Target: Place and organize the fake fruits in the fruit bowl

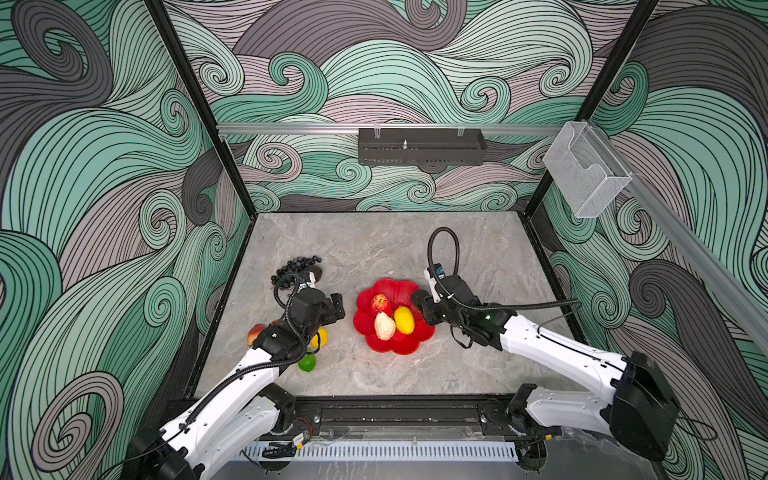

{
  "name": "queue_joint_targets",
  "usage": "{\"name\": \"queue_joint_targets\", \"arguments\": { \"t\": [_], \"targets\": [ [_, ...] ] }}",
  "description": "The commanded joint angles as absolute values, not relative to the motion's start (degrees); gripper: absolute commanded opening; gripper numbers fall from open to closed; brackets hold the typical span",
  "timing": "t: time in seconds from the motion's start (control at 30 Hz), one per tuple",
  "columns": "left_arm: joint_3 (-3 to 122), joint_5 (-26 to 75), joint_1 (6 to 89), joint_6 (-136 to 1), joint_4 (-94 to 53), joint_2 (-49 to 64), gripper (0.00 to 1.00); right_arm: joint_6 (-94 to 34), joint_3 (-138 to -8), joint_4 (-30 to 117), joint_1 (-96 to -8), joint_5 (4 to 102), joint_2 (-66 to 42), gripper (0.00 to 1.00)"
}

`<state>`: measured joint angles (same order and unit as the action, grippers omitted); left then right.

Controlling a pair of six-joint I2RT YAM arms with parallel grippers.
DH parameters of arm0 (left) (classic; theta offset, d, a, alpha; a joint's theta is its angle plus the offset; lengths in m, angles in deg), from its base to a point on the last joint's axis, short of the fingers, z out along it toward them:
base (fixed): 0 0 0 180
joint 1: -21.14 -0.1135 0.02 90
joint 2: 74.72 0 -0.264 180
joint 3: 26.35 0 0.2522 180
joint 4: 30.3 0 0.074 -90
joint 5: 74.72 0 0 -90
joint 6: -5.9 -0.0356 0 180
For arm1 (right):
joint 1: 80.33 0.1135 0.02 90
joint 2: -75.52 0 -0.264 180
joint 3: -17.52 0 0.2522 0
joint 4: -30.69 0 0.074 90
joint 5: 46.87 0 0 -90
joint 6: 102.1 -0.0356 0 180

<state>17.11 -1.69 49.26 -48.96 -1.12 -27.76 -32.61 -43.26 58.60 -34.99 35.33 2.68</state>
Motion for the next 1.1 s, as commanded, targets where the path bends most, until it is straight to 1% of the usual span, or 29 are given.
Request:
{"name": "queue_joint_targets", "arguments": {
  "t": [0.0,0.17,0.47,0.77,1.07],
  "targets": [
    [16.6,-5.0,48.6,-51.5,-2.0,-29.7,0.93,-31.5,-47.8,61.9,-35.6,37.5,-0.9,0.38],
    [15.9,-5.2,48.4,-52.0,-2.5,-30.0,0.93,-30.8,-53.3,64.7,-36.2,39.9,-7.3,0.37],
    [15.1,-3.6,47.8,-51.5,-3.5,-29.5,0.94,-29.8,-60.6,69.4,-36.2,40.7,-14.5,0.38],
    [15.2,-5.3,47.6,-51.1,-2.3,-30.1,0.94,-27.6,-67.1,74.7,-36.2,41.6,-20.7,0.38],
    [15.9,-5.6,47.5,-50.4,-1.6,-28.3,0.94,-27.7,-73.5,79.0,-36.9,43.1,-26.0,0.39]
  ]
}}
